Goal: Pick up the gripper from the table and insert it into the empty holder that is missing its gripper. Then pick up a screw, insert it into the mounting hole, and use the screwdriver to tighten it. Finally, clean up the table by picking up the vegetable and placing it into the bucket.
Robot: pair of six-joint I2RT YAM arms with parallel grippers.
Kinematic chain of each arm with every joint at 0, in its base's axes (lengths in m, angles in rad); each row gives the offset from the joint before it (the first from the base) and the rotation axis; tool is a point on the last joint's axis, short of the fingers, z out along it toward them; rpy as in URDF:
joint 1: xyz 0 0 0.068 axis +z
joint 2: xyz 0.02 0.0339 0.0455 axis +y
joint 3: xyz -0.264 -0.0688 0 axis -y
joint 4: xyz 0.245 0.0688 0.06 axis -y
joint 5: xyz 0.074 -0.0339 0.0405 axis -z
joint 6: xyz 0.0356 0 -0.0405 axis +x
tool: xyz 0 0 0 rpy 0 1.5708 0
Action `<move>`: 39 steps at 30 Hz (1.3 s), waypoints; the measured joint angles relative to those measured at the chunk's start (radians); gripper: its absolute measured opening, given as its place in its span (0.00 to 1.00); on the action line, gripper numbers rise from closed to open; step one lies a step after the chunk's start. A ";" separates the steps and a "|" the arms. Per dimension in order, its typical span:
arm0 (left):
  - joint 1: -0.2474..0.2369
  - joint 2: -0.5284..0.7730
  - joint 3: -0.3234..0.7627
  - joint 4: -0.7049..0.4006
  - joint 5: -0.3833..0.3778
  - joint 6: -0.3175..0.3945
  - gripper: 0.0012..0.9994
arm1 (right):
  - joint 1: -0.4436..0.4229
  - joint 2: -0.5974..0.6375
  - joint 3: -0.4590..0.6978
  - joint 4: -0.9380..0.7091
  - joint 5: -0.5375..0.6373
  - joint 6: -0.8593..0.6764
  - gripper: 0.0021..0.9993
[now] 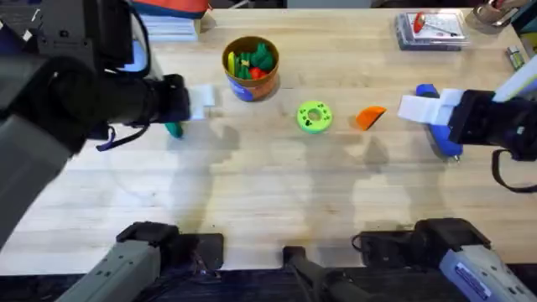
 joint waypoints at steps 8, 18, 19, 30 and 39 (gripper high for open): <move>-0.280 -0.136 0.000 0.165 0.116 0.110 0.99 | 0.000 0.000 0.000 0.000 0.000 0.000 0.99; -0.437 -0.141 0.007 0.260 0.160 0.134 0.99 | 0.000 0.000 0.000 0.000 0.000 0.000 0.99; -0.437 -0.140 0.007 0.240 0.160 0.134 0.99 | 0.000 0.000 0.000 0.000 0.000 0.000 0.99; -0.437 -0.152 -0.022 0.337 0.160 0.144 0.99 | 0.000 0.000 0.000 0.000 0.000 0.000 0.99; -0.424 -0.637 -0.610 0.860 0.239 0.153 0.99 | 0.000 0.000 0.000 0.000 0.000 0.000 0.99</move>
